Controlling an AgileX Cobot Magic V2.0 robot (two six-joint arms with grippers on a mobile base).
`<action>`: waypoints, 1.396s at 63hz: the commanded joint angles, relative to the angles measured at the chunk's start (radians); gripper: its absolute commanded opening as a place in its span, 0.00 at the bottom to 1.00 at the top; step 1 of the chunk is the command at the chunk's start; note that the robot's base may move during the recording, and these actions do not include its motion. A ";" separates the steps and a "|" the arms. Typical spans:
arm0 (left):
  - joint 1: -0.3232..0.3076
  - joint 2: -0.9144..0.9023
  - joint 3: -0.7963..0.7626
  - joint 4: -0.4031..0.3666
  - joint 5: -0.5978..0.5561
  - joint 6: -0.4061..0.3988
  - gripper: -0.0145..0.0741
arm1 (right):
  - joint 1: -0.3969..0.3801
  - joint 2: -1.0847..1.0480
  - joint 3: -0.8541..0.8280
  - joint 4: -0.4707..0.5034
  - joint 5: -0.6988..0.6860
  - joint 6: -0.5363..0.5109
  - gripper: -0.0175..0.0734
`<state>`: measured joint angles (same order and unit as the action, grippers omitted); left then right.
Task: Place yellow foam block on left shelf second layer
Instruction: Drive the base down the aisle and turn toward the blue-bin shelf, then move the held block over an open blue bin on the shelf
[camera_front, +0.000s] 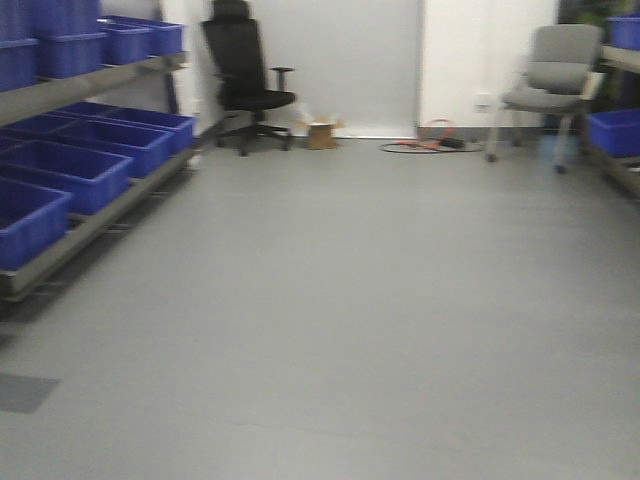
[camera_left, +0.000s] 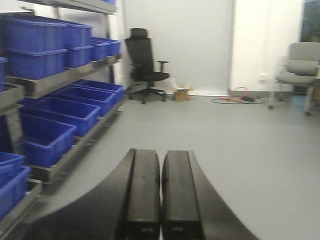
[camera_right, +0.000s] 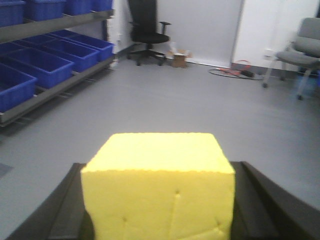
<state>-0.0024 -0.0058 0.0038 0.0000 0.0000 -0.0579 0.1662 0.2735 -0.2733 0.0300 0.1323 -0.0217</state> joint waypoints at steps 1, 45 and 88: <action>-0.001 -0.020 0.025 -0.006 -0.080 -0.003 0.30 | -0.005 0.010 -0.026 -0.006 -0.095 -0.008 0.69; -0.001 -0.020 0.025 -0.006 -0.080 -0.003 0.30 | -0.005 0.010 -0.026 -0.006 -0.095 -0.008 0.69; -0.001 -0.020 0.025 -0.006 -0.080 -0.003 0.30 | -0.005 0.010 -0.026 -0.006 -0.095 -0.008 0.69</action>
<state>-0.0024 -0.0058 0.0038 0.0000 0.0000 -0.0579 0.1662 0.2735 -0.2733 0.0300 0.1323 -0.0217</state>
